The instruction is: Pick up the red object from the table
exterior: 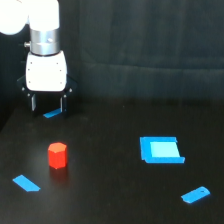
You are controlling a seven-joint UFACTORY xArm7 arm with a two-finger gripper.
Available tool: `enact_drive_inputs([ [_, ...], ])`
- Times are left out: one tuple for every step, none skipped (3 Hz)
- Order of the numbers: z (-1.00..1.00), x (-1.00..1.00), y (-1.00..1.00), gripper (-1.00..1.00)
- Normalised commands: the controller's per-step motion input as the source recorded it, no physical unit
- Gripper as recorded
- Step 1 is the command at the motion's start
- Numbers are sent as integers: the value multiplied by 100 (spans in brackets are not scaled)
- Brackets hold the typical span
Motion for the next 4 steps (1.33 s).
enact_drive_inputs([
  [-13, 21, -84, 99],
  [-5, 29, -93, 95],
  [-17, 13, -97, 100],
  [-11, 13, -91, 94],
])
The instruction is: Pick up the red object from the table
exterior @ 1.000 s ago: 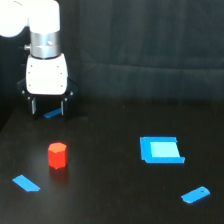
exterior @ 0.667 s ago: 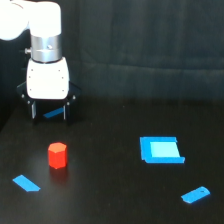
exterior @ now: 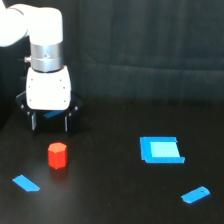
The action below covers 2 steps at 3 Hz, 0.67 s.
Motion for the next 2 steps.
enact_drive_inputs([
  [-10, 25, -89, 97],
  [-5, 22, -94, 95],
])
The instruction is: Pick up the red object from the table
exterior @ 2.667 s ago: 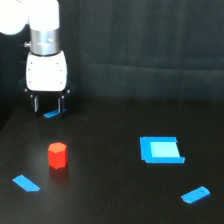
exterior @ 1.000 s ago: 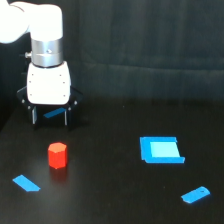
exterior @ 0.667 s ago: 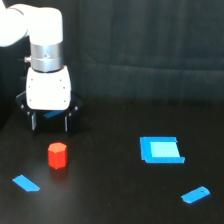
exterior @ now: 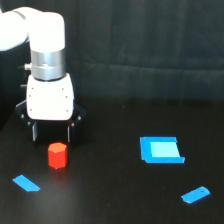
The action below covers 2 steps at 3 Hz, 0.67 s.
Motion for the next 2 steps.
enact_drive_inputs([
  [-14, 17, -91, 97],
  [-15, 26, -72, 100],
])
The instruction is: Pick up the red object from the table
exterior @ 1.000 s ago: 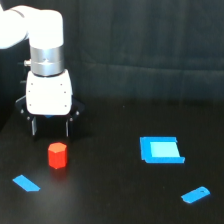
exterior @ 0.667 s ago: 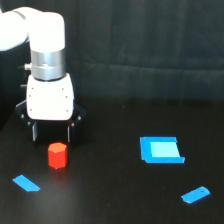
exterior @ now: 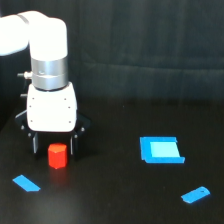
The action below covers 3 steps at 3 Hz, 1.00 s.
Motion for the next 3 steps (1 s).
enact_drive_inputs([
  [-34, 12, -2, -82],
  [-6, -2, 7, -100],
  [1, 5, 12, -100],
])
